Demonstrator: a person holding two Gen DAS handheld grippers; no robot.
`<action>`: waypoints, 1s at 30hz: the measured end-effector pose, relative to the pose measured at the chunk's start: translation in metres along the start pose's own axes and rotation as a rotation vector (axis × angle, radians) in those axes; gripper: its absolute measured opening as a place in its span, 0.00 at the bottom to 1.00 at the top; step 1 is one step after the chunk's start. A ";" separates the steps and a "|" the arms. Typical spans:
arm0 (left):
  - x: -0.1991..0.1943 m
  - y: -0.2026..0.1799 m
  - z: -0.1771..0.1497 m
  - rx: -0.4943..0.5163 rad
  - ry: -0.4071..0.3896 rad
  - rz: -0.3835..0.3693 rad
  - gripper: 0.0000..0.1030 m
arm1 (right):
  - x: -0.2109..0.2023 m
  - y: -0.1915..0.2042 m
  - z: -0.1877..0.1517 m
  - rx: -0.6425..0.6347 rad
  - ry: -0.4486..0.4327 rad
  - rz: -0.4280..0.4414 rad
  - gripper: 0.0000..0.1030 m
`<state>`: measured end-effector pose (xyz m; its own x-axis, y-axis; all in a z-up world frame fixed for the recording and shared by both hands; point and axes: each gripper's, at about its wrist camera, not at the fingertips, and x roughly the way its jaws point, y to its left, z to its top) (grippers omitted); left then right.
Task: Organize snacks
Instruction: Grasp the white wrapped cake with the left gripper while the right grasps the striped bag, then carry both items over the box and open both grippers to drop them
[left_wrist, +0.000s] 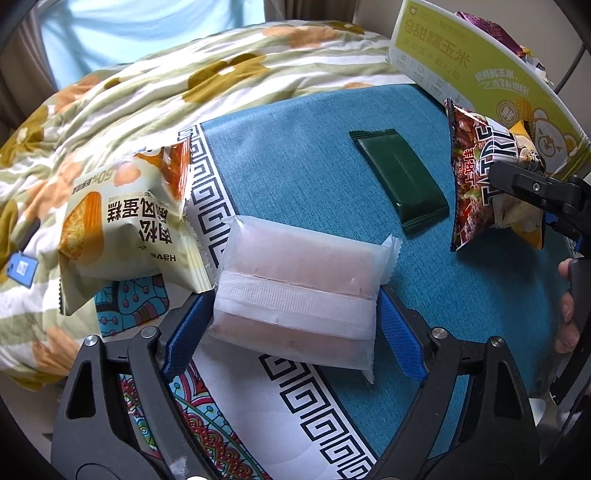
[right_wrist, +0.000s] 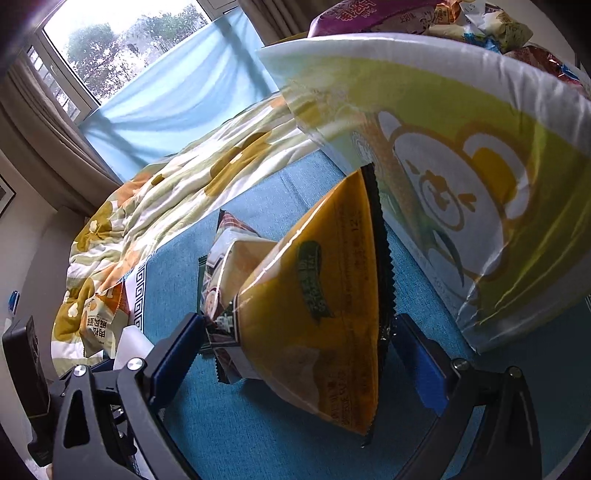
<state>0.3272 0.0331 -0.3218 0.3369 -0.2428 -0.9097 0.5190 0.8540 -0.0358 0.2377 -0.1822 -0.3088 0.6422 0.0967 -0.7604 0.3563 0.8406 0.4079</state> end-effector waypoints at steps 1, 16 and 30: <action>-0.001 0.000 -0.001 -0.004 0.001 -0.004 0.79 | 0.000 0.000 0.000 -0.001 -0.002 0.001 0.97; -0.013 -0.011 -0.014 -0.039 0.033 -0.029 0.74 | -0.001 0.011 0.003 -0.083 0.007 -0.005 0.75; -0.044 -0.014 -0.019 -0.113 0.001 -0.045 0.72 | -0.017 0.025 0.007 -0.172 -0.009 0.002 0.49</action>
<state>0.2901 0.0405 -0.2895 0.3141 -0.2816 -0.9067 0.4414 0.8888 -0.1232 0.2402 -0.1666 -0.2827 0.6491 0.0940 -0.7549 0.2341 0.9195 0.3158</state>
